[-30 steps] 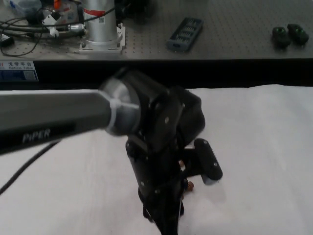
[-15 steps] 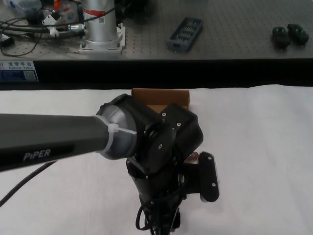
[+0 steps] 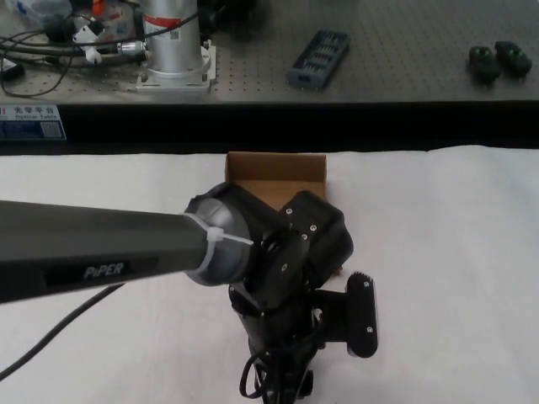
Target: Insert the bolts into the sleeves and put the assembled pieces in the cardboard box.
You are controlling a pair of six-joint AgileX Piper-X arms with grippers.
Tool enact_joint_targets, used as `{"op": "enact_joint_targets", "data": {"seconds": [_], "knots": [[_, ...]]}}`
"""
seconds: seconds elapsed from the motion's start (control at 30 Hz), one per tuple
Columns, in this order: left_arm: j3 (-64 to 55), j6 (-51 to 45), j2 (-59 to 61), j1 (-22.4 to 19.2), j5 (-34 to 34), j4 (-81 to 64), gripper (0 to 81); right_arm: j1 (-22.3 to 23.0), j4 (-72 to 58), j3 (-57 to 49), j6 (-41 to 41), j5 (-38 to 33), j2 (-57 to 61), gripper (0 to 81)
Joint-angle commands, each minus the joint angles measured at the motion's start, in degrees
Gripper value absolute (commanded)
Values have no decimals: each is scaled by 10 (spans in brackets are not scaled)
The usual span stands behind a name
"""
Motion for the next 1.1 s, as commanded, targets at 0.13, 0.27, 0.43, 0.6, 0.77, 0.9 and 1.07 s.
{"op": "enact_joint_targets", "data": {"seconds": [0.13, 0.27, 0.43, 0.6, 0.77, 0.9, 1.07], "knots": [[0, 7, 28, -2, -1, 7, 292, -2, 14, -6, 0, -2, -4, 29], [0, 3, 28, -2, -1, 7, 225, -2, 18, -6, 0, -2, -4, 29], [-2, -54, 28, -2, -20, 7, 120, -2, 18, -6, 0, -2, -4, 29], [-1, -150, 2, 1, -26, 7, 79, -2, 15, -6, 0, -2, -4, 29], [0, -300, -52, 26, 16, 2, 79, -2, 15, -6, 51, -2, -4, 29], [0, -364, -104, 53, 34, -11, 79, -2, 15, -6, 133, -2, -4, 29], [9, -404, -175, 65, 38, -18, 79, -2, 15, -6, 207, 2, 12, 29]]}}
